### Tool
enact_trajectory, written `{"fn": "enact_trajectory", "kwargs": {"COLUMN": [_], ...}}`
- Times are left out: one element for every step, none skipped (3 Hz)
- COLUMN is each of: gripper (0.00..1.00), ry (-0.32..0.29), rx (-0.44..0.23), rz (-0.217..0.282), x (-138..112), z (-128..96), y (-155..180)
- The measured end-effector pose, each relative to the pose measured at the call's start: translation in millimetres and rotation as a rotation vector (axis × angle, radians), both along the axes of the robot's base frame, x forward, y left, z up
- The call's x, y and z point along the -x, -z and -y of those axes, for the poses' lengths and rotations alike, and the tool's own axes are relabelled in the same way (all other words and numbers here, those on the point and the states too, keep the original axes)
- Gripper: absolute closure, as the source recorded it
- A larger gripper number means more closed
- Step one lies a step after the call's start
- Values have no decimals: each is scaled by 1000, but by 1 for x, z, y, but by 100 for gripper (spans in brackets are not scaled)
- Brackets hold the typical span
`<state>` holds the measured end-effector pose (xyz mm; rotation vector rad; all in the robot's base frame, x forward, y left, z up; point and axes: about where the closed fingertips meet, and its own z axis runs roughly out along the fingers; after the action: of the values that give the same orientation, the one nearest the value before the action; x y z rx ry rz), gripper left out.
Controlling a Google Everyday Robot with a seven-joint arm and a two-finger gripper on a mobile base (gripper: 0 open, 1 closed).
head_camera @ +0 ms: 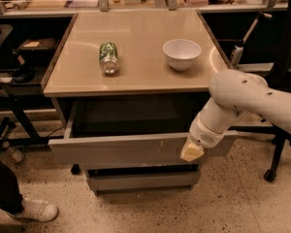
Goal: Close top drawer
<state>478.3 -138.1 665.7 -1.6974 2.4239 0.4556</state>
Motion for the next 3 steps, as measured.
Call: {"fn": "enact_trajectory", "kwargs": {"gripper": [100, 100, 83], "ry": [-15, -35, -38], "rx": [22, 51, 53], "rz": [24, 27, 28], "x": [-22, -36, -37], "z": [-6, -12, -13], "y": [1, 3, 3]}}
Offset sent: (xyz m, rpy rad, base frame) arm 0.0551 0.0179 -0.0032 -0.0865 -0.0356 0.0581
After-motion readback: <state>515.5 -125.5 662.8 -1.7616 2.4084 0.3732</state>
